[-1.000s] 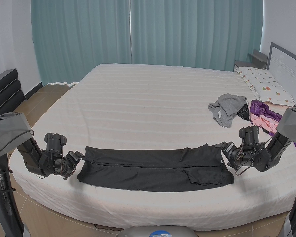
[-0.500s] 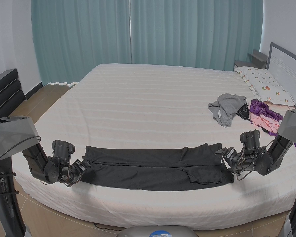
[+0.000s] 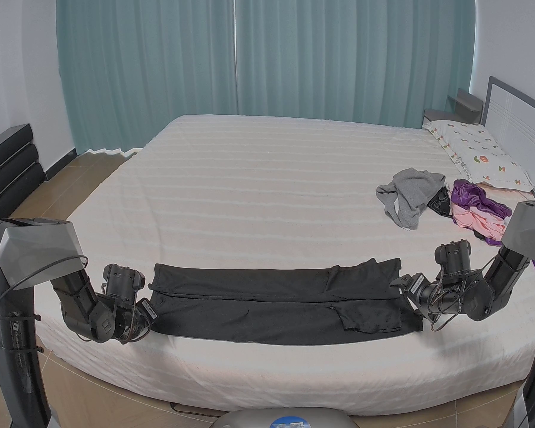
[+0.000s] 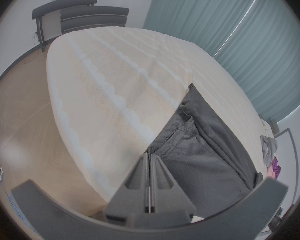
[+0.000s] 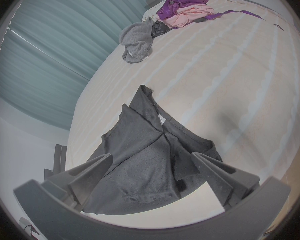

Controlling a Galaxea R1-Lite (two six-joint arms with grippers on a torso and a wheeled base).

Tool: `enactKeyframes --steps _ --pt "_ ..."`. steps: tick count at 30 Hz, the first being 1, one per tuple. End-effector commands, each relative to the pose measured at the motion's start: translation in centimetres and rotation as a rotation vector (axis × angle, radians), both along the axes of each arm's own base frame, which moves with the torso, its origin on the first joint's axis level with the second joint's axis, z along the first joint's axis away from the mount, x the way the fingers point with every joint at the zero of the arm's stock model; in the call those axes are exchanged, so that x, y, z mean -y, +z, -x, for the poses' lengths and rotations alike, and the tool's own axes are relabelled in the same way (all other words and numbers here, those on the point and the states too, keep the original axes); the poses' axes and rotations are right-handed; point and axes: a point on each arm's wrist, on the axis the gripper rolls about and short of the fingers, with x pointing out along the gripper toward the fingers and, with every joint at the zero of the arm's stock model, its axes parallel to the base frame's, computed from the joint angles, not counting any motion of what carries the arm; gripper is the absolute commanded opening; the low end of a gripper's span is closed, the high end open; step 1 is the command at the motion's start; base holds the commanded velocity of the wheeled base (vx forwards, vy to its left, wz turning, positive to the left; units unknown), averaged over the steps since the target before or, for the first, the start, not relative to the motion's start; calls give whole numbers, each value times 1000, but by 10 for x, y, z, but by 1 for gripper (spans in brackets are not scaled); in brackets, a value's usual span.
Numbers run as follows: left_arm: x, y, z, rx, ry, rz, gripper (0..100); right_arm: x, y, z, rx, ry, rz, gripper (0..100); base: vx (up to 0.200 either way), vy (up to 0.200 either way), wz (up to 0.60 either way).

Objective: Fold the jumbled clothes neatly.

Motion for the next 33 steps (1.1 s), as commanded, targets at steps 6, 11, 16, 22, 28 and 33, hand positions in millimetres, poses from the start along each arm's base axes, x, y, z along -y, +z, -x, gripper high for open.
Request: enactKeyframes --steps 6,11,16,22,28,33 --pt "-4 -4 5 -20 20 -41 0 1 -5 6 -22 27 30 100 0 0 0" --pt "-4 -4 5 -20 22 -41 0 2 -6 9 -26 41 52 100 0 0 0" --pt "-4 -5 5 -23 23 -40 0 11 -5 8 -21 34 74 100 0 0 0" --pt "-3 -5 4 -21 17 -30 0 21 -23 17 -88 86 170 100 0 0 0" --pt "-3 -5 3 -19 16 -27 0 19 -39 21 -149 84 227 100 0 0 0" --pt "-3 -5 3 -19 16 -27 0 16 -45 21 -168 95 229 100 0 0 0"
